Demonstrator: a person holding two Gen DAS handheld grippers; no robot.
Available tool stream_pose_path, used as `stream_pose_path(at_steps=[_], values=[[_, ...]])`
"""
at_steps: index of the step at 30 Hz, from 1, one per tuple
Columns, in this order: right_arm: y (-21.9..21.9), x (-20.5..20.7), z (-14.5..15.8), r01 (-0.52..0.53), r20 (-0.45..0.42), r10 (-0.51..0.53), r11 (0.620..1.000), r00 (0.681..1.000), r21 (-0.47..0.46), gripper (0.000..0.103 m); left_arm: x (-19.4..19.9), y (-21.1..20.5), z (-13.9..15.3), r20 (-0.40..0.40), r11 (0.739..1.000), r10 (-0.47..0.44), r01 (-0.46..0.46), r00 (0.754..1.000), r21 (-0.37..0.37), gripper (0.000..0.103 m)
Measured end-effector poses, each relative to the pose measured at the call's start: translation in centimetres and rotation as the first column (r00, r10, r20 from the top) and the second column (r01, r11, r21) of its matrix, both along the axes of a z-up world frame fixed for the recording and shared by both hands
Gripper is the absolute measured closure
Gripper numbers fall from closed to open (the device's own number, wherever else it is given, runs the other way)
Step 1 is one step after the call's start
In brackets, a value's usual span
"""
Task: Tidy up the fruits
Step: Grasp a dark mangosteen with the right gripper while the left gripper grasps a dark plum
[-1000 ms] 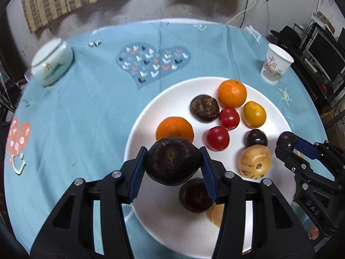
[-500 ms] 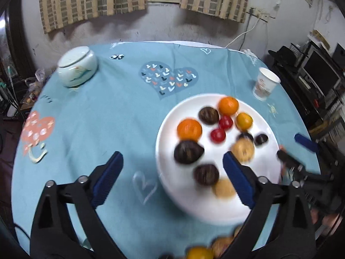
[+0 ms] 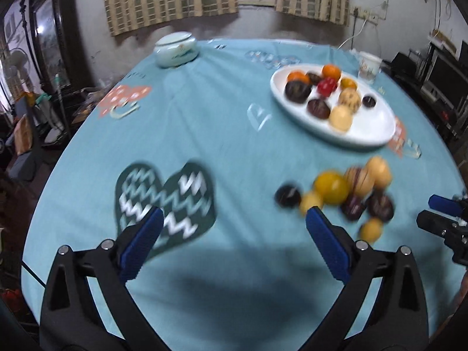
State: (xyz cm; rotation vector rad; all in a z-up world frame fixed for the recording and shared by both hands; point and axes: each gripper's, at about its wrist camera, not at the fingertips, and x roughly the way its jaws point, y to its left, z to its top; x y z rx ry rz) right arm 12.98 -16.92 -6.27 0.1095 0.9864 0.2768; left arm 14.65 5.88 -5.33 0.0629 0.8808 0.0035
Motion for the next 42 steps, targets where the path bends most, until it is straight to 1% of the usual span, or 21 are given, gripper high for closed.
stream_pose_path(at_steps=[2, 7, 8, 9, 10, 14, 16, 20, 21, 23, 25, 27, 29, 32, 35, 38, 39, 40, 41, 42], values=[[1.0, -0.3, -0.6, 0.001, 0.013, 0.0, 0.999, 1.0, -0.054, 0.037, -0.7, 0.7, -0.3, -0.011, 1.0, 0.007, -0.007, 1.0, 0.003, 0.003], [1.8, 0.1, -1.1, -0.002, 0.081, 0.012, 0.993, 0.997, -0.114, 0.037, -2.0, 2.2, 0.1, 0.004, 1.0, 0.018, -0.018, 1.0, -0.015, 0.004], [2.0, 0.3, -1.1, -0.021, 0.09, 0.032, 0.993, 0.995, -0.12, 0.043, -2.2, 2.3, 0.2, 0.006, 1.0, 0.017, -0.016, 1.0, -0.017, 0.004], [2.2, 0.5, -1.3, -0.041, 0.081, 0.051, 0.991, 0.995, -0.124, 0.05, -2.3, 2.5, 0.3, 0.009, 1.0, 0.016, -0.016, 1.0, -0.02, 0.004], [2.6, 0.8, -1.6, -0.065, 0.062, 0.073, 0.99, 0.995, -0.125, 0.052, -2.3, 2.5, 0.3, 0.01, 1.0, 0.016, -0.015, 1.0, -0.021, 0.004], [2.9, 1.7, -2.6, -0.078, 0.046, 0.086, 0.984, 0.995, -0.158, 0.053, -2.3, 2.3, 0.1, 0.009, 0.999, 0.006, -0.006, 1.0, -0.033, 0.004], [3.1, 2.0, -3.1, -0.092, 0.028, 0.098, 0.983, 0.995, -0.156, 0.053, -2.1, 2.2, -0.1, 0.0, 0.999, -0.004, 0.004, 1.0, -0.033, 0.004], [4.5, 3.2, -4.1, -0.136, -0.002, 0.138, 0.973, 0.99, -0.185, 0.06, -1.5, 1.7, -0.5, -0.013, 0.999, -0.028, 0.028, 1.0, -0.041, 0.003], [5.1, 3.5, -4.2, -0.134, 0.019, 0.141, 0.969, 0.99, -0.208, 0.061, -1.2, 1.5, -0.7, -0.019, 0.998, -0.036, 0.035, 0.999, -0.045, 0.003], [5.4, 3.8, -4.0, -0.135, 0.03, 0.145, 0.967, 0.989, -0.217, 0.063, -0.7, 1.0, -1.1, -0.03, 0.998, -0.047, 0.046, 0.998, -0.043, 0.003], [5.3, 3.8, -3.6, -0.124, 0.025, 0.131, 0.972, 0.991, -0.199, 0.064, -0.1, 0.5, -1.4, -0.042, 0.997, -0.062, 0.061, 0.997, -0.042, 0.003], [4.6, 3.0, -2.8, -0.091, 0.024, 0.097, 0.979, 0.995, -0.185, 0.064, 0.3, 0.1, -1.6, -0.039, 0.996, -0.086, 0.085, 0.996, -0.034, 0.003], [3.7, 2.1, -2.2, -0.066, 0.014, 0.07, 0.984, 0.997, -0.163, 0.064, 0.8, -0.7, -1.8, -0.025, 0.992, -0.124, 0.124, 0.992, 0.009, 0.003], [2.2, 0.5, -1.8, -0.049, 0.005, 0.05, 0.992, 0.999, -0.115, 0.063, 1.9, -1.8, -2.7, -0.047, 0.982, -0.159, 0.163, 0.986, 0.095, 0.003], [0.9, -0.5, -1.9, -0.034, -0.013, 0.033, 0.997, 0.999, -0.071, 0.063, 3.3, -2.6, -3.7, -0.07, 0.973, -0.189, 0.197, 0.98, 0.124, 0.004], [0.1, -1.0, -1.6, -0.021, -0.011, 0.021, 0.999, 1.0, -0.039, 0.063, 4.8, -3.4, -5.0, -0.11, 0.962, -0.185, 0.202, 0.977, 0.182, 0.004], [-0.1, -1.1, -1.5, -0.019, -0.008, 0.019, 0.999, 1.0, -0.03, 0.063, 5.2, -3.3, -5.1, -0.105, 0.965, -0.18, 0.196, 0.978, 0.173, 0.005], [-0.2, -1.1, -1.4, -0.018, -0.004, 0.018, 1.0, 1.0, -0.022, 0.063, 5.6, -3.1, -5.1, -0.102, 0.969, -0.176, 0.191, 0.979, 0.156, 0.009], [-0.3, -1.2, -1.3, -0.016, 0.001, 0.016, 1.0, 1.0, -0.014, 0.063, 6.0, -3.1, -5.1, -0.11, 0.972, -0.183, 0.196, 0.977, 0.131, 0.019], [-0.3, -1.2, -1.2, -0.014, 0.002, 0.014, 1.0, 1.0, -0.011, 0.063, 6.3, -3.1, -5.1, -0.11, 0.975, -0.198, 0.207, 0.974, 0.084, 0.027]])
